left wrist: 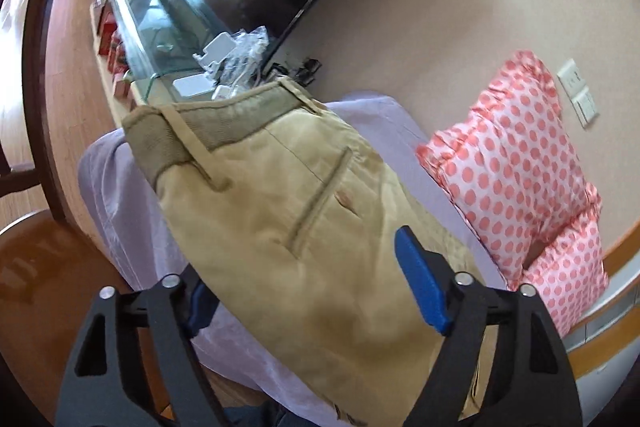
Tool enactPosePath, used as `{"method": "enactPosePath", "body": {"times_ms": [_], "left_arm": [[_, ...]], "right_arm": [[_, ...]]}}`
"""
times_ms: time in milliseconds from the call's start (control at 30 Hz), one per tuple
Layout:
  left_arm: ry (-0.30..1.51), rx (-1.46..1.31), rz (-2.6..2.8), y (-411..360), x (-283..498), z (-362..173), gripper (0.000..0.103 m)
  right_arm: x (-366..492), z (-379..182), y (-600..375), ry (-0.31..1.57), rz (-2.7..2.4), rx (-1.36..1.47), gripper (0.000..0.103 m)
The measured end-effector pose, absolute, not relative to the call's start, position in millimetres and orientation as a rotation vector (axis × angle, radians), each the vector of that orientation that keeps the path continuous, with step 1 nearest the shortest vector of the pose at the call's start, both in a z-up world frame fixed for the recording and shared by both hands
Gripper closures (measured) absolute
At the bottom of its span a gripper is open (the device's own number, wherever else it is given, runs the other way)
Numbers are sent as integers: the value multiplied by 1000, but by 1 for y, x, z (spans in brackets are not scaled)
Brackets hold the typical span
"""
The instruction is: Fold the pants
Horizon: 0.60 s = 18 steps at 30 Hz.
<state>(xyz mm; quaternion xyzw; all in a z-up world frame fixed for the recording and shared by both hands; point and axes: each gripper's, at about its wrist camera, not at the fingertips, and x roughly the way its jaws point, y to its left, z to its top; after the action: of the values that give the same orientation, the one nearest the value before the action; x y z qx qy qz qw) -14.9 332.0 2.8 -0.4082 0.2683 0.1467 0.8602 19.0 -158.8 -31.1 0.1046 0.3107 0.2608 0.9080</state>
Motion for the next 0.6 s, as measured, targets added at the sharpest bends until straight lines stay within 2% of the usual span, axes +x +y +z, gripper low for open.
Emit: {"method": "enactPosePath", "body": {"times_ms": [33, 67, 100, 133, 200, 300, 400, 433, 600], "left_arm": [[574, -892, 316, 342, -12, 0, 39], [578, -915, 323, 349, -10, -2, 50], [593, -903, 350, 353, -6, -2, 70], [628, -873, 389, 355, -1, -2, 81], [650, -825, 421, 352, 3, 5, 92], [625, -641, 442, 322, 14, 43, 96], [562, -442, 359, 260, 27, 94, 97], [547, -384, 307, 232, 32, 108, 97], [487, -86, -58, 64, 42, 138, 95]], "right_arm": [[18, -31, -160, 636, 540, 213, 19], [17, -31, -160, 632, 540, 210, 19], [15, -32, -161, 627, 541, 208, 19], [15, -32, -163, 622, 543, 208, 19], [13, -32, -166, 612, 539, 210, 19], [11, -29, -179, 585, 519, 223, 16], [10, -25, -201, 552, 481, 268, 13], [9, -23, -211, 540, 459, 287, 10], [0, -21, -264, 500, 325, 392, 8]]}}
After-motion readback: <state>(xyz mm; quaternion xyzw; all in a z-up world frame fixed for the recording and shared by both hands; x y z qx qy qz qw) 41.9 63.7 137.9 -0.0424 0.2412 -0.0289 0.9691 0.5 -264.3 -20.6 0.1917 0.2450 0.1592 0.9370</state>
